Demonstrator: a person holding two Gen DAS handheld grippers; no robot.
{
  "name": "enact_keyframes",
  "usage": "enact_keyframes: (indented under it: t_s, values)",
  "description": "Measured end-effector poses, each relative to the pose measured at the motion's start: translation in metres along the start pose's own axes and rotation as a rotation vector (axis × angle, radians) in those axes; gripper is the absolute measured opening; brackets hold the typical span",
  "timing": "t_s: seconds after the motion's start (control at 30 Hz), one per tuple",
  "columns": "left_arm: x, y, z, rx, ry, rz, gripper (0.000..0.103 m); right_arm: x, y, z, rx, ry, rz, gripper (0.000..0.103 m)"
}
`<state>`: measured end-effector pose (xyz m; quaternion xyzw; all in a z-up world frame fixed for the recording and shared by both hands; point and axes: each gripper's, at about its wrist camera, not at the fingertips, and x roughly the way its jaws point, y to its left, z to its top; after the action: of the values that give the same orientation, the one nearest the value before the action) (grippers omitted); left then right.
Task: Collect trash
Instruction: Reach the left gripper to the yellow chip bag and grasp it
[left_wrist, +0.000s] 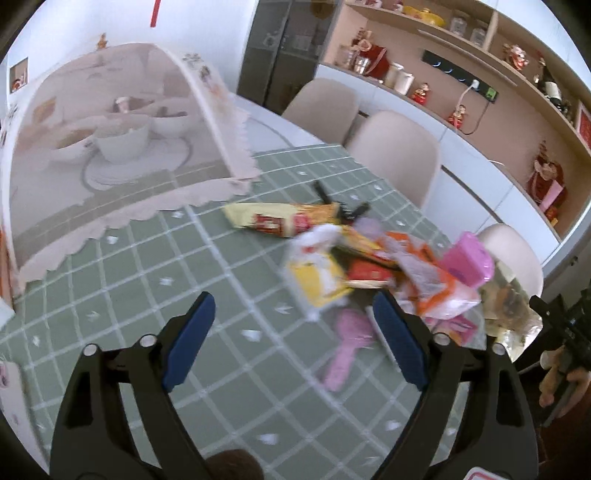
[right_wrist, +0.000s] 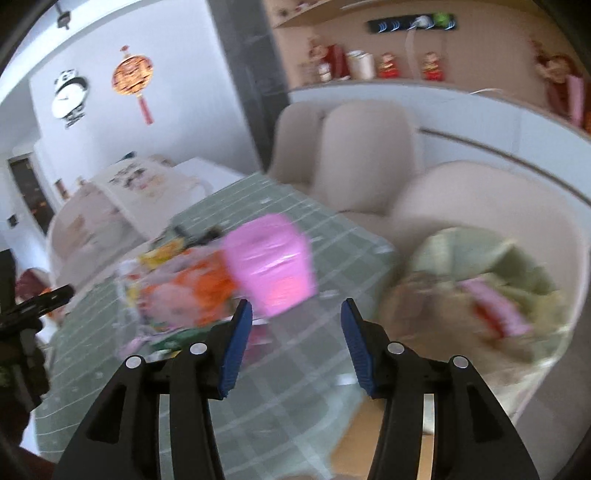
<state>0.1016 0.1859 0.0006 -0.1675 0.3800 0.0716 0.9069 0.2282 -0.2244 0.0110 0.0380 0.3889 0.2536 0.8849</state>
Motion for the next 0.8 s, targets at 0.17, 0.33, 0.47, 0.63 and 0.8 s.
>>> enact_keyframes:
  t_s: [0.17,0.33,0.47,0.63,0.8]
  values:
    - [0.019,0.025,0.014,0.076,0.032,-0.059,0.074,0.012,0.036,-0.013,-0.036,0.006,-0.016,0.048]
    - [0.059,0.029,0.044,0.182,0.053,-0.116,0.074,0.015,0.037,-0.027,-0.034,0.039,-0.133,0.048]
    - [0.116,0.035,0.081,0.190,0.129,-0.164,0.074,0.018,0.027,-0.040,-0.009,0.073,-0.226,0.048]
    - [0.181,0.039,0.109,0.204,0.221,-0.163,0.070,0.027,0.009,-0.054,0.106,0.162,-0.301,0.048]
    - [0.211,0.023,0.106,0.293,0.300,-0.198,0.064,0.027,0.004,-0.062,0.134,0.162,-0.312,0.048]
